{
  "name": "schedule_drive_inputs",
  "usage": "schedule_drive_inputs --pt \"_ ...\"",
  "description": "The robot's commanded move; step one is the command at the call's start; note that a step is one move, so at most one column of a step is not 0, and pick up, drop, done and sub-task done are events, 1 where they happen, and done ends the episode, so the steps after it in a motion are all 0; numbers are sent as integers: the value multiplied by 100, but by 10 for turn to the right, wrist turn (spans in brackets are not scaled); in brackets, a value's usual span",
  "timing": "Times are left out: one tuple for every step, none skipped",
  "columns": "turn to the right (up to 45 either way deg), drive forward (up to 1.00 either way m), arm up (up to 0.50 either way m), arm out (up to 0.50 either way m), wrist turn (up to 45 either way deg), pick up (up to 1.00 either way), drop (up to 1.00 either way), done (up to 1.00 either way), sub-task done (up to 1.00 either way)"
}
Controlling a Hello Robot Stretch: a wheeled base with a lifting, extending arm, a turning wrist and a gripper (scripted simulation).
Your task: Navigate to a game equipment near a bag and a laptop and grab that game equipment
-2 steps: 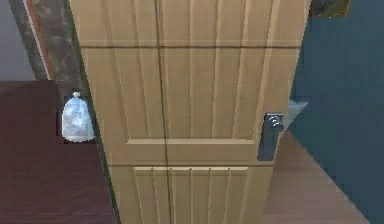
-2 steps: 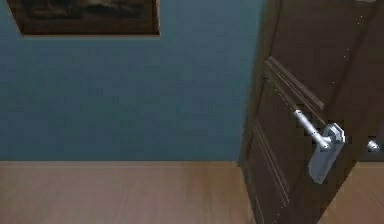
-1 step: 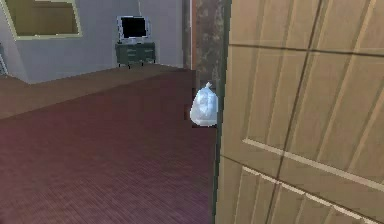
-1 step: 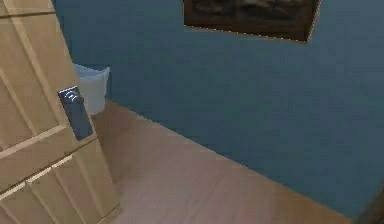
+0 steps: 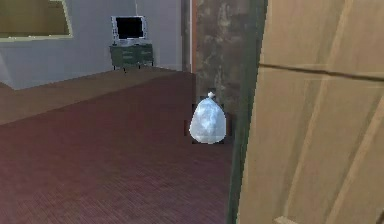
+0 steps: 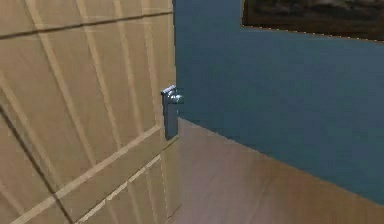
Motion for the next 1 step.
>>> schedule_drive_inputs --pt "-450 0 0 0 0 0 0 0 0"
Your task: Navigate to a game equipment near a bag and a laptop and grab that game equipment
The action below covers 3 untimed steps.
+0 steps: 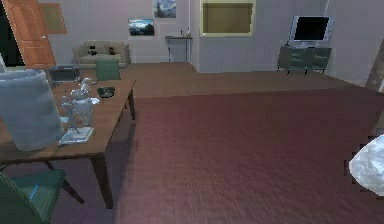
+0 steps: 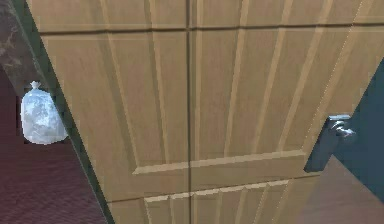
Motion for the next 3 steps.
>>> schedule_drive_inputs --pt "-60 0 0 0 0 0 0 0 0" --pt "0 40 0 0 0 0 0 0 0" --pt "-30 0 0 0 0 0 0 0 0"
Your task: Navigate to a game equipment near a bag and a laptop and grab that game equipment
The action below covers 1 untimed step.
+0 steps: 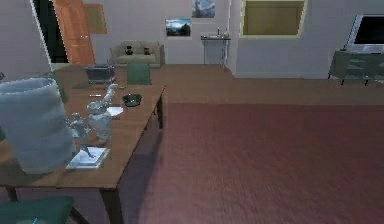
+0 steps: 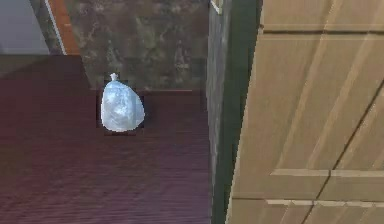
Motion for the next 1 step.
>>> schedule_drive_inputs --pt "0 100 0 0 0 0 0 0 0"
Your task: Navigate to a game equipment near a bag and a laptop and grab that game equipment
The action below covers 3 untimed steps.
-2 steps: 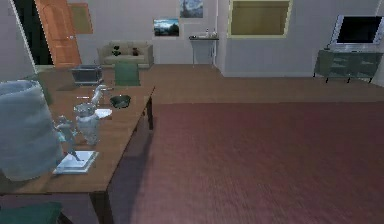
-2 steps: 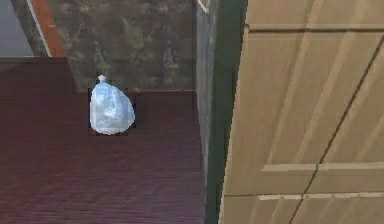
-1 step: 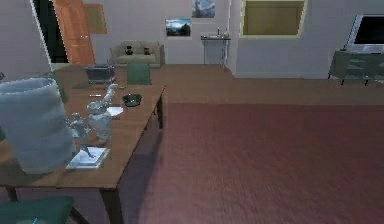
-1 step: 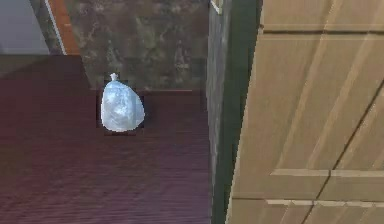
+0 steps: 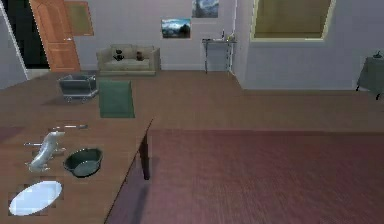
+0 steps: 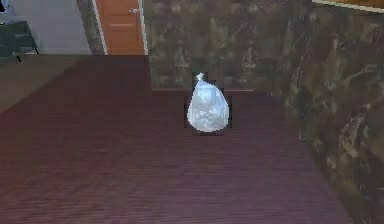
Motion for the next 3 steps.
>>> schedule_drive_inputs --pt "0 100 0 0 0 0 0 0 0" --pt "0 80 0 0 0 0 0 0 0" --pt "450 0 0 0 0 0 0 0 0"
